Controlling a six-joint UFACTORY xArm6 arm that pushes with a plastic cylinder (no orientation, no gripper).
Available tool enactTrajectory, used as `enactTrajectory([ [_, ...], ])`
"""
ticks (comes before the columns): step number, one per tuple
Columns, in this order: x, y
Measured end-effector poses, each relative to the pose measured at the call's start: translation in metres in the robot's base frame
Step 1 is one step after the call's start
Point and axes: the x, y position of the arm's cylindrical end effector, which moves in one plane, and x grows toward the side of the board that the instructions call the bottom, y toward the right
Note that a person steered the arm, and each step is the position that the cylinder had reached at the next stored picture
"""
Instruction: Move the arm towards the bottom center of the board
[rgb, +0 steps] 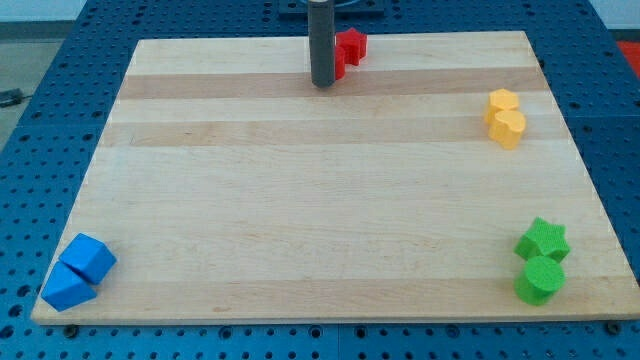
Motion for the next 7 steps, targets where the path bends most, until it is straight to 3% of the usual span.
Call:
enactTrajectory([
  [4,0.005,0.017],
  [5,0.027,0.065],
  [7,0.102,0.069],
])
